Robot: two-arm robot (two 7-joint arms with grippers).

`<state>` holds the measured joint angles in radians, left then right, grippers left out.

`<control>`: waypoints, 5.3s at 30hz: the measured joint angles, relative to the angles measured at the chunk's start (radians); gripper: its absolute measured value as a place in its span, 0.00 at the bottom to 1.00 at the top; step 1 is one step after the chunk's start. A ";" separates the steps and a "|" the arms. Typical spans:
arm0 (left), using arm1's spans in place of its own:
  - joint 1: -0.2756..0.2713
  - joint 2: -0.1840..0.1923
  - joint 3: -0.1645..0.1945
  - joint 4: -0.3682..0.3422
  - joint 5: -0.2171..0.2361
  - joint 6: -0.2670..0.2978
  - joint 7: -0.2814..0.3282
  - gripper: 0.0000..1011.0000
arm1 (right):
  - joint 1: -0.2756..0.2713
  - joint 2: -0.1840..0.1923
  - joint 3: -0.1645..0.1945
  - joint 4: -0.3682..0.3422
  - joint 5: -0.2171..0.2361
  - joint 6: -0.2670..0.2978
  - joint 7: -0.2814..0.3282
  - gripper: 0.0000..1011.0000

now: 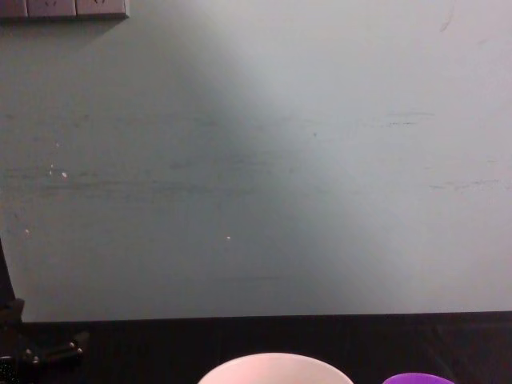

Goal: Pick up the cup and pour the mung beans from the cup into the bowl.

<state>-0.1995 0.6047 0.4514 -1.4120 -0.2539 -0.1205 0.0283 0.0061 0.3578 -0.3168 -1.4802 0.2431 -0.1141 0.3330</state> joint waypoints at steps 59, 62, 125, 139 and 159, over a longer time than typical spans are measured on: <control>0.000 0.000 0.000 0.000 0.000 0.000 0.000 0.99 | 0.041 0.001 0.083 -0.190 -0.027 0.116 -0.027 0.72; 0.000 0.000 0.000 0.000 0.000 0.000 0.000 0.99 | 0.041 0.001 0.083 -0.190 -0.027 0.116 -0.027 0.72; 0.000 0.000 0.000 0.000 0.000 0.000 0.000 0.99 | 0.041 0.002 0.082 -0.191 -0.027 0.115 -0.026 0.72; 0.000 0.000 0.000 0.000 0.000 0.000 0.000 0.99 | 0.041 0.002 0.082 -0.191 -0.027 0.115 -0.026 0.72; 0.000 0.000 0.000 0.000 0.000 0.000 0.000 0.99 | 0.041 0.002 0.082 -0.191 -0.027 0.115 -0.026 0.72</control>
<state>-0.1995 0.6047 0.4514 -1.4120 -0.2539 -0.1205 0.0283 0.0469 0.3601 -0.2344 -1.6711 0.2160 0.0008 0.3067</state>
